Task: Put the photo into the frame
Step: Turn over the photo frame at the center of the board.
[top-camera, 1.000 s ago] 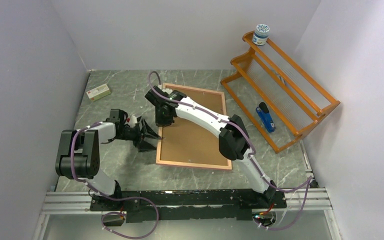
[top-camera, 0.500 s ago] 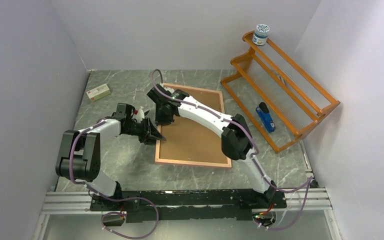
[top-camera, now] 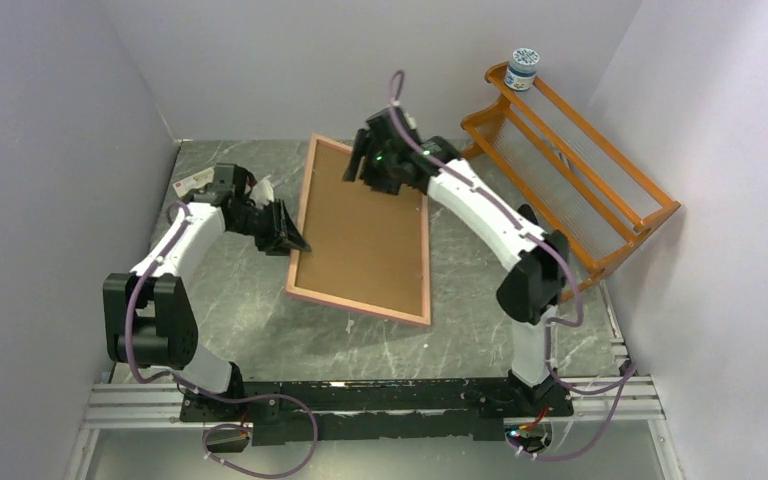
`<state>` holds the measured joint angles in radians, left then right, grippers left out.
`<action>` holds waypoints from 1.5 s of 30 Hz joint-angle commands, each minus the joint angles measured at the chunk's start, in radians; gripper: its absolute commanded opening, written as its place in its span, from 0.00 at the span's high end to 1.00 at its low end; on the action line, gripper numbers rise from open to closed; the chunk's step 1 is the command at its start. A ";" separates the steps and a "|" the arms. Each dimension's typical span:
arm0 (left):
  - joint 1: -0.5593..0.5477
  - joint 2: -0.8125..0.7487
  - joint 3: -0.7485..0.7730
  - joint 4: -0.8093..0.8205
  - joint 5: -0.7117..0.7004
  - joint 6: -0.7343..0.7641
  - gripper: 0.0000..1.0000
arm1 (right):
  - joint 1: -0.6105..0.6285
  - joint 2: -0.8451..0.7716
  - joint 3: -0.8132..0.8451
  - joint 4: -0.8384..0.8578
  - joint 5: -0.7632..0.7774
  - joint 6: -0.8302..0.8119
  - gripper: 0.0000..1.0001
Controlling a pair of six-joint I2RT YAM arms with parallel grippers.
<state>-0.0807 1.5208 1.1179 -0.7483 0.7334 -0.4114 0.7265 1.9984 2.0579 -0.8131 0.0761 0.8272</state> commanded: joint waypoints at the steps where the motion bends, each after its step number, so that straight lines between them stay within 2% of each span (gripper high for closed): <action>1: 0.076 -0.004 0.193 -0.229 -0.064 0.109 0.97 | -0.073 -0.154 -0.096 0.102 -0.015 -0.024 0.31; 5: 0.107 0.023 0.416 -0.382 -0.172 0.140 0.98 | -0.140 -0.212 -0.148 0.097 -0.054 -0.030 0.34; 13: 0.107 0.048 0.757 -0.558 -0.440 0.185 0.97 | -0.185 -0.192 -0.132 0.023 -0.108 -0.085 0.36; 19: 0.099 0.053 0.912 -0.593 -0.548 0.208 0.97 | -0.199 -0.170 -0.134 -0.006 -0.144 -0.086 0.37; 23: 0.012 0.051 1.030 -0.594 -0.668 0.281 0.97 | -0.202 -0.177 -0.129 -0.019 -0.118 -0.093 0.35; 29: -0.104 0.085 1.074 -0.574 -0.849 0.346 0.97 | -0.210 -0.153 -0.103 -0.034 -0.139 -0.097 0.34; 34: -0.210 0.152 1.069 -0.572 -1.024 0.324 0.97 | -0.228 -0.155 -0.110 0.006 -0.207 -0.078 0.28; 38: -0.287 0.156 1.010 -0.550 -1.068 0.285 0.97 | -0.244 -0.159 -0.123 0.068 -0.276 -0.014 0.23; 41: -0.352 0.157 1.006 -0.560 -1.127 0.210 0.98 | -0.246 -0.116 -0.054 0.088 -0.375 0.009 0.18; 45: -0.440 0.115 0.948 -0.512 -1.157 0.133 0.97 | -0.248 -0.041 0.073 0.091 -0.478 0.050 0.15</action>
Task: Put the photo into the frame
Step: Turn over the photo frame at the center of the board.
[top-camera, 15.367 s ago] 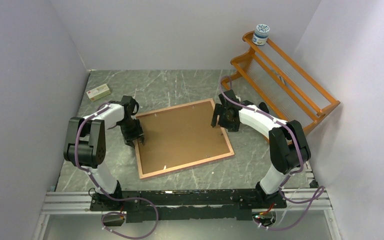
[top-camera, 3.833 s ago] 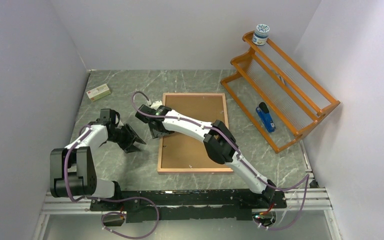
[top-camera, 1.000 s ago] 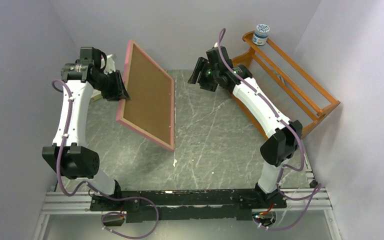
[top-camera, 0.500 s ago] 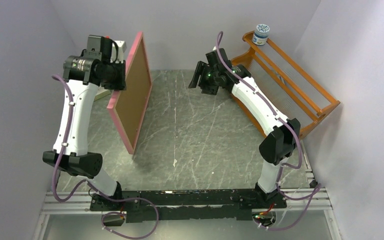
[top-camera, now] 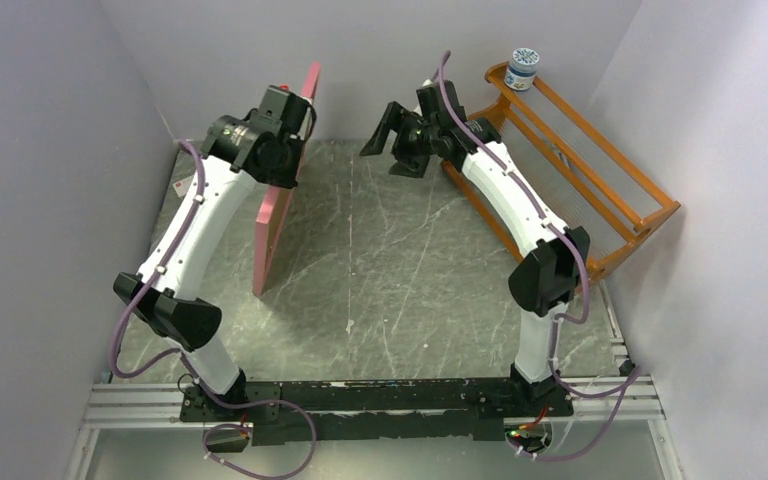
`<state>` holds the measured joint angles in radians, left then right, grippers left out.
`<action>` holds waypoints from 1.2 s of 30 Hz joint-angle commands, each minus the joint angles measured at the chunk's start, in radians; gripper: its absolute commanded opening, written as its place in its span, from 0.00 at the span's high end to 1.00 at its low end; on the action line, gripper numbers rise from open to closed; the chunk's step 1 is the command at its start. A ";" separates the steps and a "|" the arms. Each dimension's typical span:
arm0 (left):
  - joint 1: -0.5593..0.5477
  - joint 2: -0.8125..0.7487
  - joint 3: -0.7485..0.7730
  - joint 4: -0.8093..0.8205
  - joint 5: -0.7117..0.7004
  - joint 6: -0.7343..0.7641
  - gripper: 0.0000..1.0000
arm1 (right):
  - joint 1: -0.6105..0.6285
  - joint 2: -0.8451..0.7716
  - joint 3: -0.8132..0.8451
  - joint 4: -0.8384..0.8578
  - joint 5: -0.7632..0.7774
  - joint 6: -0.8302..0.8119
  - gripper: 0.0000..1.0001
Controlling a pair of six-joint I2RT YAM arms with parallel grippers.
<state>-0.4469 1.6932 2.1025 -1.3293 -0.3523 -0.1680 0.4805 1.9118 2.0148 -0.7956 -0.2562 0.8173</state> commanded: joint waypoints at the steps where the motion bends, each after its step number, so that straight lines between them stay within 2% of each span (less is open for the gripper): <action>1: -0.086 -0.070 -0.056 0.089 -0.062 -0.120 0.98 | -0.005 0.052 0.118 0.102 -0.170 0.079 0.15; 4: -0.115 -0.092 -0.085 0.120 -0.034 -0.147 0.97 | -0.006 0.057 0.105 0.204 -0.229 0.149 0.15; 14: -0.170 -0.118 -0.159 0.164 0.065 -0.165 0.97 | 0.010 0.066 0.074 0.382 -0.319 0.266 0.15; 18: -0.190 -0.133 -0.206 0.199 0.102 -0.165 0.97 | 0.023 0.094 0.105 0.382 -0.325 0.267 0.15; 23: -0.209 -0.121 -0.215 0.199 0.120 -0.157 0.97 | 0.038 0.134 0.170 0.281 -0.268 0.232 0.15; 31: -0.213 -0.190 -0.339 0.321 0.261 -0.122 0.76 | 0.038 0.165 0.200 0.161 -0.225 0.153 0.17; 36: -0.214 -0.223 -0.401 0.367 0.326 -0.103 0.66 | 0.028 0.147 0.168 0.140 -0.219 0.152 0.31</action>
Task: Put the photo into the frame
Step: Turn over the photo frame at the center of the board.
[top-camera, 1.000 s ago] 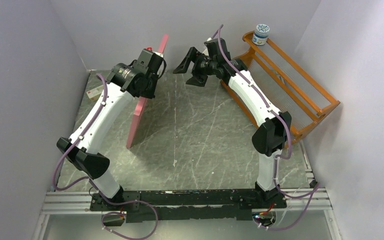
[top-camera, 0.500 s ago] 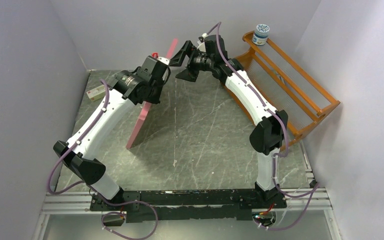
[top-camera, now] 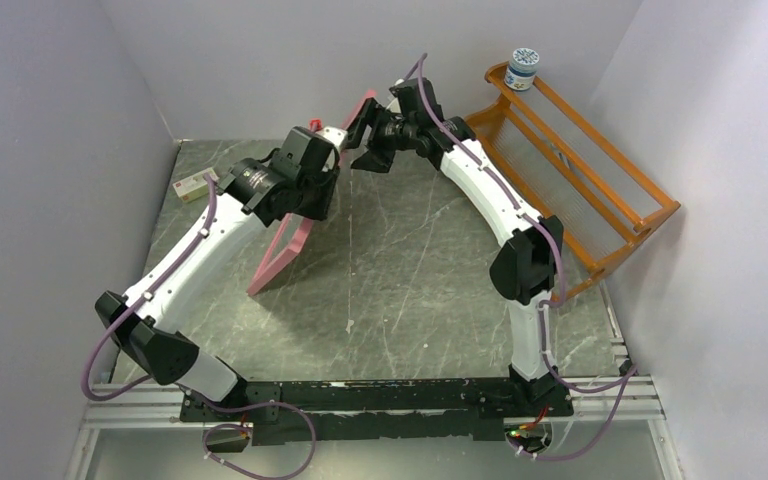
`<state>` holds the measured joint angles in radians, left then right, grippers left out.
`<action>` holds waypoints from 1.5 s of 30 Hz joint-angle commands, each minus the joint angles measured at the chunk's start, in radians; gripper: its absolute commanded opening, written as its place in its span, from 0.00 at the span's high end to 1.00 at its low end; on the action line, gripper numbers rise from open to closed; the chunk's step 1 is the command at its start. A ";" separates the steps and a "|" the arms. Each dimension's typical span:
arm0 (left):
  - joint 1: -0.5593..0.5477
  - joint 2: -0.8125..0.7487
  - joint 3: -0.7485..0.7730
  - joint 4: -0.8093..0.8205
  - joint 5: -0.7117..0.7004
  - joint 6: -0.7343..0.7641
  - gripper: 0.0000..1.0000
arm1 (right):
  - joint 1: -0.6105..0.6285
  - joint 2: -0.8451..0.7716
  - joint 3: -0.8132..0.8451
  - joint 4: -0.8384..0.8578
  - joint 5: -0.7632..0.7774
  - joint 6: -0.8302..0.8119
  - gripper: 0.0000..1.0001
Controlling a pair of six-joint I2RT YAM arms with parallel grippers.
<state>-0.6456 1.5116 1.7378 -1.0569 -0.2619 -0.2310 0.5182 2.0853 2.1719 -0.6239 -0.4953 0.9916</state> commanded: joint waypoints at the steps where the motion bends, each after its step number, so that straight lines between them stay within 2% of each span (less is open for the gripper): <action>1: -0.015 -0.049 -0.052 0.107 0.249 -0.036 0.64 | -0.012 -0.029 0.011 -0.042 0.021 -0.022 0.35; 5: -0.014 -0.078 -0.102 0.148 0.332 -0.018 0.55 | -0.025 -0.055 -0.027 -0.035 0.031 -0.011 0.49; 11: -0.014 -0.088 -0.120 0.190 0.419 -0.029 0.43 | -0.068 -0.096 -0.089 -0.024 0.022 -0.024 0.82; 13: -0.014 -0.089 -0.113 0.195 0.424 -0.040 0.34 | -0.088 -0.126 -0.136 -0.003 0.003 -0.050 0.87; 17: -0.013 -0.092 -0.103 0.211 0.424 -0.072 0.20 | -0.145 -0.197 -0.318 0.085 -0.079 -0.129 0.90; 23: 0.009 -0.082 -0.131 0.228 0.383 -0.139 0.15 | -0.203 -0.287 -0.555 0.199 -0.197 -0.293 0.90; 25: 0.039 -0.071 -0.146 0.227 0.384 -0.168 0.14 | -0.222 -0.319 -0.641 0.286 -0.225 -0.313 0.90; 27: 0.083 -0.058 -0.169 0.228 0.411 -0.196 0.14 | -0.241 -0.344 -0.737 0.394 -0.264 -0.296 0.90; 30: 0.165 -0.038 -0.209 0.228 0.455 -0.209 0.13 | -0.273 -0.359 -0.913 0.686 -0.371 -0.170 0.87; 31: 0.194 -0.031 -0.223 0.226 0.461 -0.212 0.13 | -0.277 -0.352 -0.944 0.735 -0.390 -0.146 0.87; 35: 0.348 -0.005 -0.305 0.241 0.503 -0.231 0.13 | -0.276 -0.310 -0.959 0.728 -0.376 -0.183 0.84; 37: 0.432 0.011 -0.352 0.264 0.533 -0.239 0.14 | -0.277 -0.303 -0.959 0.696 -0.346 -0.217 0.77; 41: 0.542 0.062 -0.432 0.346 0.525 -0.222 0.12 | -0.277 -0.318 -1.008 0.704 -0.257 -0.252 0.50; 43: 0.605 0.113 -0.443 0.409 0.545 -0.222 0.12 | -0.276 -0.304 -1.023 0.717 -0.238 -0.245 0.44; 45: 0.653 0.175 -0.439 0.463 0.601 -0.227 0.13 | -0.276 -0.278 -1.031 0.740 -0.236 -0.223 0.41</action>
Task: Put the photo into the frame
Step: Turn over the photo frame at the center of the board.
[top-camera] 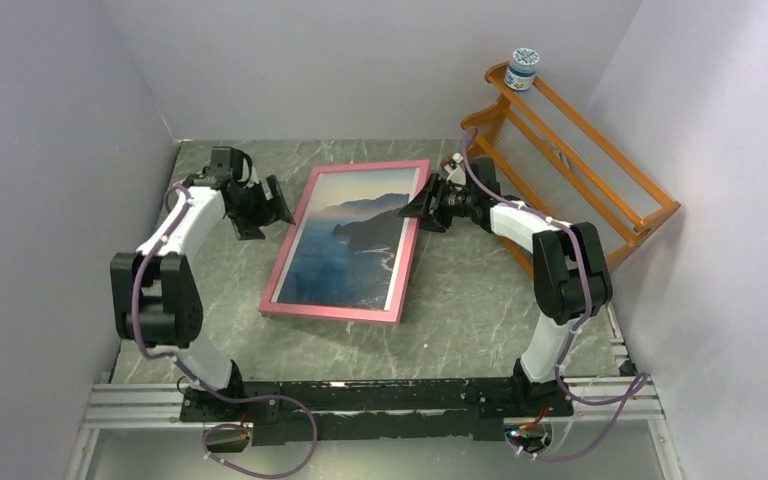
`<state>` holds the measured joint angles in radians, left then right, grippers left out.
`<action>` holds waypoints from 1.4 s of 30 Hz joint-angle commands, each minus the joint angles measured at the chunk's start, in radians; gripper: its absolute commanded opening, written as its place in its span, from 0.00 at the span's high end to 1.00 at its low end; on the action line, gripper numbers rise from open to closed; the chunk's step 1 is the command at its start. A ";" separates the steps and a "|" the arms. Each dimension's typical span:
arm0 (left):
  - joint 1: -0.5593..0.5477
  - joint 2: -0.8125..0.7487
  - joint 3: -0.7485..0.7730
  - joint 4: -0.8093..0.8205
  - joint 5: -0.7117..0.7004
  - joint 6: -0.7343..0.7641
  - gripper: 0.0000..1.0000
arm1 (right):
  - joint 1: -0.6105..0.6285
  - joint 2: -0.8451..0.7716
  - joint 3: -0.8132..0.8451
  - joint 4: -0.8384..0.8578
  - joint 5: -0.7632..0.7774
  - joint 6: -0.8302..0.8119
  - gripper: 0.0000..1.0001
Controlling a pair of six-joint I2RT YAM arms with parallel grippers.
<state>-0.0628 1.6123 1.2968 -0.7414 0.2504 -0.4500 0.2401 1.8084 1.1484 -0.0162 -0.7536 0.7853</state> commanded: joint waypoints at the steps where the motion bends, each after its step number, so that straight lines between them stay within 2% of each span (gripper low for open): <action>1: 0.095 0.107 0.009 0.164 0.115 -0.002 0.14 | 0.002 0.010 -0.013 0.157 0.023 -0.001 0.40; 4: 0.123 0.188 0.045 0.174 0.118 0.025 0.14 | 0.007 0.036 -0.009 0.172 0.049 0.014 0.33; 8: 0.139 0.247 0.057 0.175 0.072 0.031 0.13 | 0.010 0.069 0.050 0.049 0.138 -0.038 0.26; 11: 0.151 0.305 0.068 0.195 0.103 0.031 0.12 | 0.011 0.103 0.100 -0.056 0.226 -0.054 0.25; 16: 0.155 0.384 0.142 0.169 0.164 0.054 0.10 | 0.023 0.152 0.135 -0.124 0.321 -0.022 0.23; 22: 0.157 0.397 0.103 0.157 0.174 0.026 0.10 | 0.058 0.237 0.271 -0.255 0.427 -0.045 0.22; 24: 0.156 0.394 0.087 0.145 0.184 0.010 0.11 | 0.069 0.268 0.316 -0.263 0.417 -0.057 0.22; 27: 0.156 0.381 0.051 0.151 0.230 -0.019 0.11 | 0.074 0.301 0.356 -0.181 0.337 -0.055 0.22; 29: 0.156 0.367 0.034 0.142 0.236 -0.033 0.12 | 0.074 0.334 0.417 -0.225 0.350 -0.056 0.23; 34: 0.170 0.303 0.047 0.042 0.068 -0.036 0.11 | 0.075 0.331 0.488 -0.342 0.469 -0.079 0.23; 39: 0.187 0.197 0.082 -0.019 -0.095 -0.026 0.10 | 0.075 0.243 0.549 -0.481 0.703 -0.149 0.23; 42: 0.187 0.128 0.102 -0.029 -0.126 -0.015 0.10 | 0.074 0.169 0.573 -0.561 0.829 -0.184 0.23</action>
<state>0.1169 1.8725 1.3525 -0.7273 0.2333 -0.4797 0.3122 2.1353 1.6417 -0.4576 -0.1501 0.6743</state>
